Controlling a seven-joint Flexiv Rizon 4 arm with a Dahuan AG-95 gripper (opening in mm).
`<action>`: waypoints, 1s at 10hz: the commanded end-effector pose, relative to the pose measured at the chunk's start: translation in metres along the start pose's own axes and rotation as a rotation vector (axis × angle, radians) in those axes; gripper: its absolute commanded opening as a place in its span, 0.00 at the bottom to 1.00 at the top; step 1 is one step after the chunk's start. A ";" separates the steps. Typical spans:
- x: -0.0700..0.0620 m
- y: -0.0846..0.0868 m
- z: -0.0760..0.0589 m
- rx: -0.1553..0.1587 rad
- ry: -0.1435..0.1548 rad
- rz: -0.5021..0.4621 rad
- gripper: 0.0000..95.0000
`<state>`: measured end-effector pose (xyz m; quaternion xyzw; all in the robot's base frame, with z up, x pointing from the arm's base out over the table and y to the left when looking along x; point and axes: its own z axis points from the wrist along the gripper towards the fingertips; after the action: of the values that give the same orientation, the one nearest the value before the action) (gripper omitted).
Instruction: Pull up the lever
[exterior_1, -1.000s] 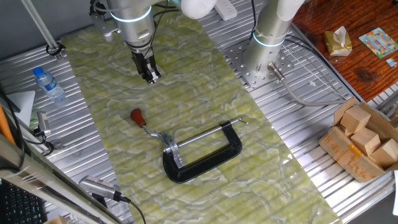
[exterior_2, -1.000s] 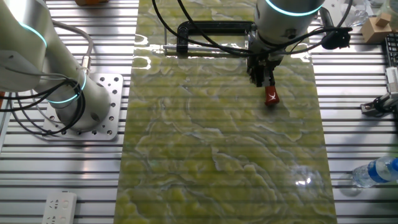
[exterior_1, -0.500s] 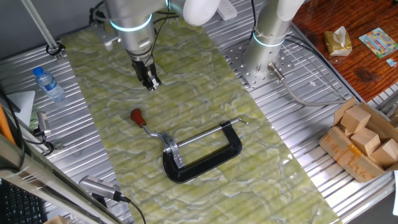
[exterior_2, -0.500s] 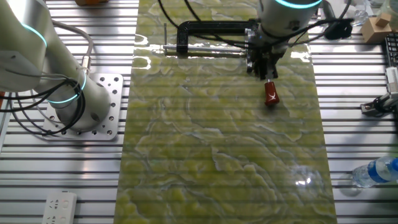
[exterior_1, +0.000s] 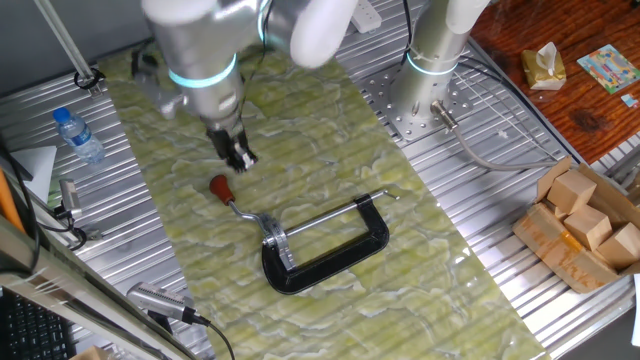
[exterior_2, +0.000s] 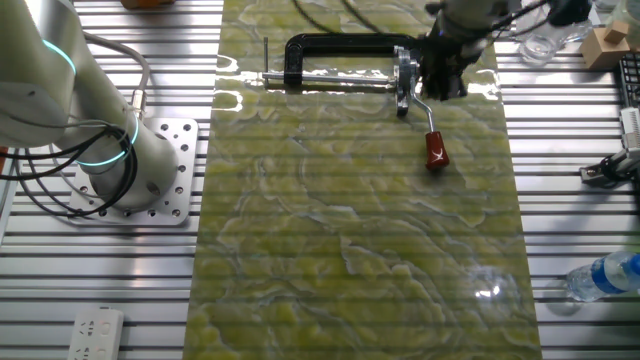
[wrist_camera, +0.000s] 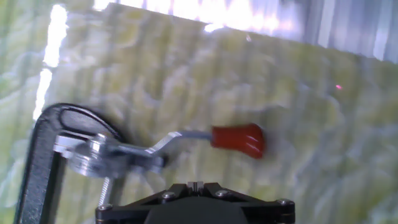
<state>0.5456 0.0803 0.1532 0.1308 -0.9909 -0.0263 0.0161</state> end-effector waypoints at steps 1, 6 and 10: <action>0.000 0.003 0.003 0.003 -0.003 -0.095 0.00; -0.005 -0.002 0.024 0.000 0.009 -0.093 0.00; -0.001 -0.005 0.033 0.008 -0.011 -0.098 0.00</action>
<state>0.5476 0.0780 0.1201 0.1912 -0.9810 -0.0270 0.0180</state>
